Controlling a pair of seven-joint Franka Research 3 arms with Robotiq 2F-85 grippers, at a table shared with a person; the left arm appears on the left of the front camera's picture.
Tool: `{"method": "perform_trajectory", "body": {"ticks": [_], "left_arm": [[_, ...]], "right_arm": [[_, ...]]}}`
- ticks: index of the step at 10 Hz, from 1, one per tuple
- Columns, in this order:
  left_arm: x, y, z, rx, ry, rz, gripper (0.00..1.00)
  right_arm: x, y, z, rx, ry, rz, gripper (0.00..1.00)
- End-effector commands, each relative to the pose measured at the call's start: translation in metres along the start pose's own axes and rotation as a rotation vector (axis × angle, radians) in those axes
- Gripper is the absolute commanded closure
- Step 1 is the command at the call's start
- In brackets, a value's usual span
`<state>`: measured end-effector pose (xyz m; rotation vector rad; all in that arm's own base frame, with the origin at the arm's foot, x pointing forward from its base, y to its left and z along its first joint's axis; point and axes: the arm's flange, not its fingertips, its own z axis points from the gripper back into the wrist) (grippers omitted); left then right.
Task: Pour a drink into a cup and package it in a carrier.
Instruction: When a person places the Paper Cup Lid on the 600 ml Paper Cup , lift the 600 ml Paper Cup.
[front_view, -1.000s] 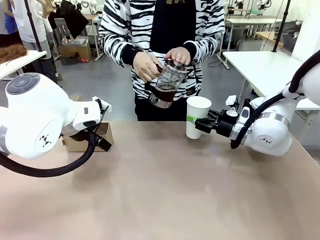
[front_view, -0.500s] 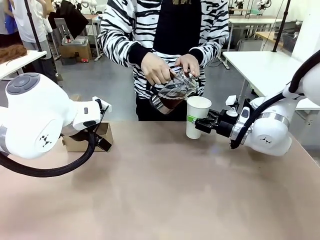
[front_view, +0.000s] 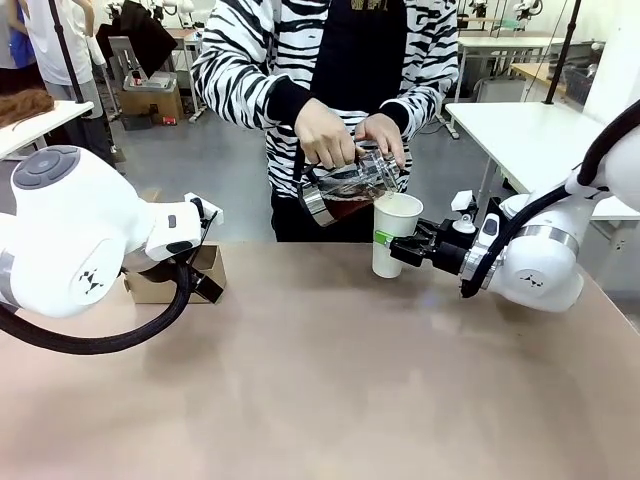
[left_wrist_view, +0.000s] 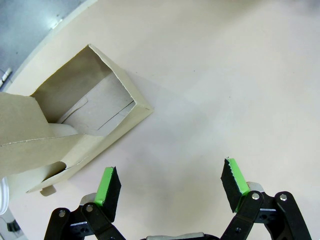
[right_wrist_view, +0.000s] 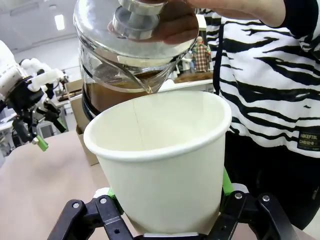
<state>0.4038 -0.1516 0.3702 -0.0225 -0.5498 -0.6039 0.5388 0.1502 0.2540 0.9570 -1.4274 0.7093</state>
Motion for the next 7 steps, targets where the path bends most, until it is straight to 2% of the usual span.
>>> {"method": "perform_trajectory", "body": {"ticks": [1, 7], "left_arm": [[0.0000, -0.0002, 0.0004, -0.002, -0.001, 0.000, 0.00], [0.0000, -0.0002, 0.0004, -0.002, -0.001, 0.000, 0.00]], "right_arm": [[0.0014, 0.0006, -0.0018, -0.007, -0.007, 0.002, 0.20], [0.0014, 0.0006, -0.0018, -0.007, -0.007, 0.002, 0.20]]}}
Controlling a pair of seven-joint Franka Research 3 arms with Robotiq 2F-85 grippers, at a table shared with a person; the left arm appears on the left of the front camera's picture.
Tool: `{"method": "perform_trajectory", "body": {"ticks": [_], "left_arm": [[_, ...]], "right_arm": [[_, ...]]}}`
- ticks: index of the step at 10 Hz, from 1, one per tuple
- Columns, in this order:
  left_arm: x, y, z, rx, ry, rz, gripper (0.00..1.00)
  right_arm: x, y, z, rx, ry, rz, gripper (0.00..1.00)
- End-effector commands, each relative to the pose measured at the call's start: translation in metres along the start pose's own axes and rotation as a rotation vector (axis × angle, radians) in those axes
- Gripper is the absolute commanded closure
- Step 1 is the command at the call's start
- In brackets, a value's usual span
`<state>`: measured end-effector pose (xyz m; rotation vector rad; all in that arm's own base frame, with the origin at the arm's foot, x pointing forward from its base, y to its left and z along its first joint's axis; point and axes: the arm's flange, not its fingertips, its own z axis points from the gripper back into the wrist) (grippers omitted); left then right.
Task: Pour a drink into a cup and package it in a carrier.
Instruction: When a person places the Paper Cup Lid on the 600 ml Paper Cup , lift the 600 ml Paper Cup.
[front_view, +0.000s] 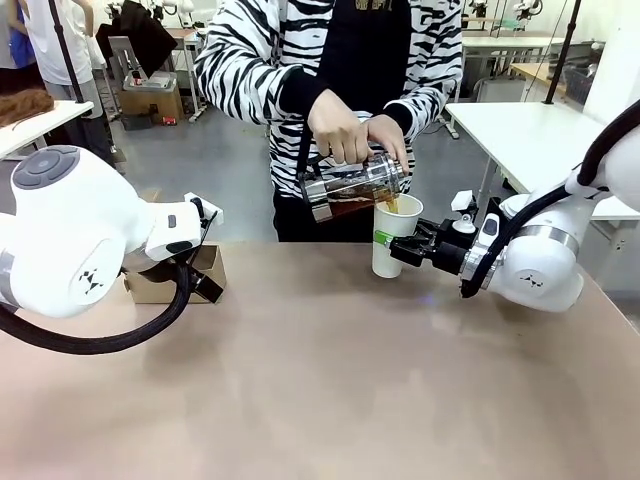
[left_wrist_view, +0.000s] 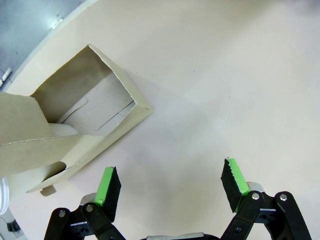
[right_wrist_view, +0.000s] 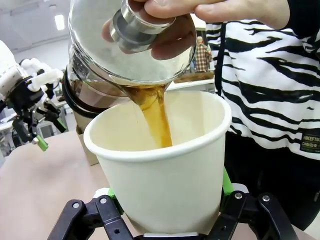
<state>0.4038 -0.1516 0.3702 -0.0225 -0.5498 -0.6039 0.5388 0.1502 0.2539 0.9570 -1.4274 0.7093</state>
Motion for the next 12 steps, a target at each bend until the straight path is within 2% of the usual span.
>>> {"method": "perform_trajectory", "body": {"ticks": [1, 12], "left_arm": [[0.0000, -0.0002, 0.0004, -0.002, -0.001, 0.000, 0.00], [0.0000, -0.0002, 0.0004, -0.002, -0.001, 0.000, 0.00]], "right_arm": [[0.0014, 0.0006, -0.0018, -0.007, -0.007, 0.002, 0.20], [0.0014, 0.0006, -0.0018, -0.007, -0.007, 0.002, 0.20]]}}
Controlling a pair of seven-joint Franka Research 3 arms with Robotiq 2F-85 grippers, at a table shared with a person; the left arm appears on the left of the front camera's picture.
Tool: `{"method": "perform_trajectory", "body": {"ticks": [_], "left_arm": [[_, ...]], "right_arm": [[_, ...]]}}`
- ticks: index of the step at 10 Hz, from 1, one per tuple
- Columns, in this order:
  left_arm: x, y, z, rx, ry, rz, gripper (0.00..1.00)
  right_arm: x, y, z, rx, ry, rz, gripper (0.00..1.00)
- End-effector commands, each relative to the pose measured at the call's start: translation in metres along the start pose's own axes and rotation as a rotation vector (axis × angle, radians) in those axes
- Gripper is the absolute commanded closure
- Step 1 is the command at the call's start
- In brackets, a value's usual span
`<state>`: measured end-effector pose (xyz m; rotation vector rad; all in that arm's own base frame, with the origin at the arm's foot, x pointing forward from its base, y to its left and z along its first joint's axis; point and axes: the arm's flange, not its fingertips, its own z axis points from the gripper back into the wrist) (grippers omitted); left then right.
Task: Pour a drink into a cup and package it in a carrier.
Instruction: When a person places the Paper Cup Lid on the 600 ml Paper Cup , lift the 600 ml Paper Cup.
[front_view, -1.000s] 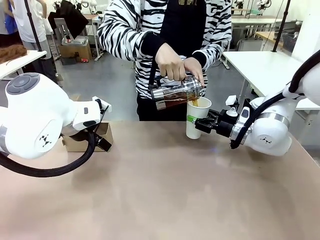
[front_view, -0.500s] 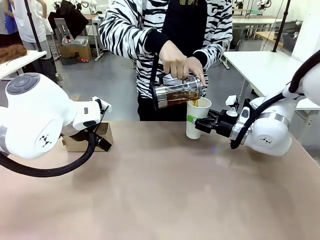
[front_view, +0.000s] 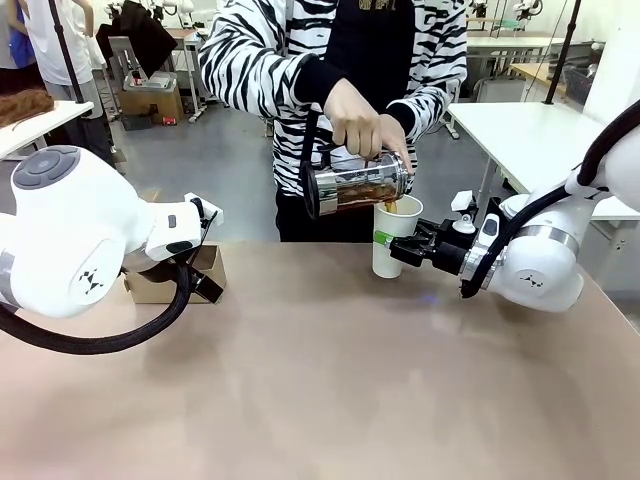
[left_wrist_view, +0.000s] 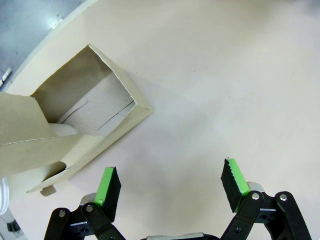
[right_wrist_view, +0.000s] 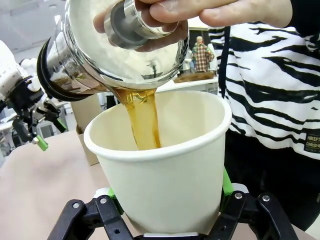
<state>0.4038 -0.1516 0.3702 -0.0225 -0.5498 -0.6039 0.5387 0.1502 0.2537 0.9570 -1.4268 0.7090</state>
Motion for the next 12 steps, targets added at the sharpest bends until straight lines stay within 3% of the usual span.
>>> {"method": "perform_trajectory", "body": {"ticks": [1, 12], "left_arm": [[0.0000, -0.0002, 0.0004, -0.002, -0.001, 0.000, 0.00], [0.0000, -0.0002, 0.0004, -0.002, -0.001, 0.000, 0.00]], "right_arm": [[0.0017, 0.0006, -0.0018, -0.007, -0.007, 0.002, 0.20], [0.0017, 0.0006, -0.0018, -0.007, -0.007, 0.002, 0.20]]}}
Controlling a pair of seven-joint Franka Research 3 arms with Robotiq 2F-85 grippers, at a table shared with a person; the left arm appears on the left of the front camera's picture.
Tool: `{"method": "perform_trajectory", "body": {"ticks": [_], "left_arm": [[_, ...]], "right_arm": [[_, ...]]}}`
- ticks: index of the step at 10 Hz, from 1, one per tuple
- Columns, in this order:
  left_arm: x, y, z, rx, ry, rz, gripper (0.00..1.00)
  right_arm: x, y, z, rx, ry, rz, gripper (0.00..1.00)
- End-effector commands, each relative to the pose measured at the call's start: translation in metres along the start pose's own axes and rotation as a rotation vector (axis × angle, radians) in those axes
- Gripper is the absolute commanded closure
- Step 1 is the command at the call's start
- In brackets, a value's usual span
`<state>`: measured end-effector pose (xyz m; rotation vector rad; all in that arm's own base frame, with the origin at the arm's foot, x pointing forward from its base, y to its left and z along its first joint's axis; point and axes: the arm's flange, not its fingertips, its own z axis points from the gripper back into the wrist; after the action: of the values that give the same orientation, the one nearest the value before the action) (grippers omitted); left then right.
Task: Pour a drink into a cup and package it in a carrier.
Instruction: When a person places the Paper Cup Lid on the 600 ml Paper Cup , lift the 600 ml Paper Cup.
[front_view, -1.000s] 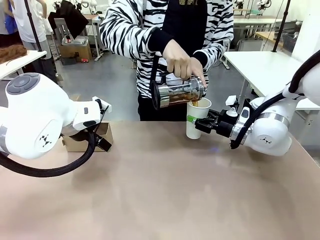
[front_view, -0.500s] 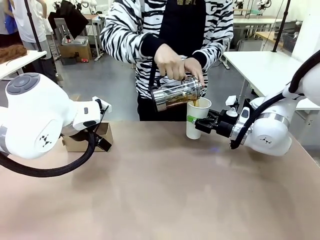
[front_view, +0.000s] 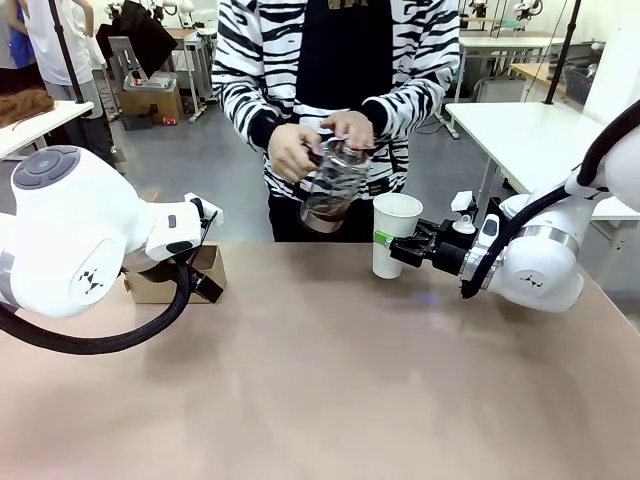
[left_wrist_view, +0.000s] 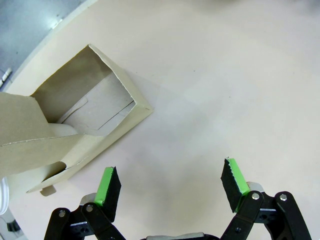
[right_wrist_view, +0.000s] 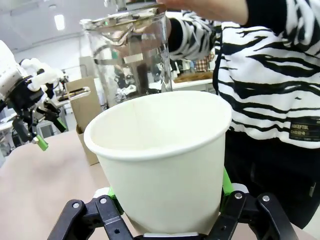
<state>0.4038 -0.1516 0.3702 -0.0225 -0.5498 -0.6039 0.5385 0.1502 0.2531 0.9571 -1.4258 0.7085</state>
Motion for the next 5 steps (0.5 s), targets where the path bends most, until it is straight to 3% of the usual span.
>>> {"method": "perform_trajectory", "body": {"ticks": [1, 5], "left_arm": [[0.0000, -0.0002, 0.0004, -0.002, -0.001, 0.000, 0.00], [0.0000, -0.0002, 0.0004, -0.002, -0.001, 0.000, 0.00]], "right_arm": [[0.0022, 0.0005, -0.0020, -0.007, -0.008, 0.003, 0.20], [0.0022, 0.0005, -0.0020, -0.007, -0.008, 0.003, 0.20]]}}
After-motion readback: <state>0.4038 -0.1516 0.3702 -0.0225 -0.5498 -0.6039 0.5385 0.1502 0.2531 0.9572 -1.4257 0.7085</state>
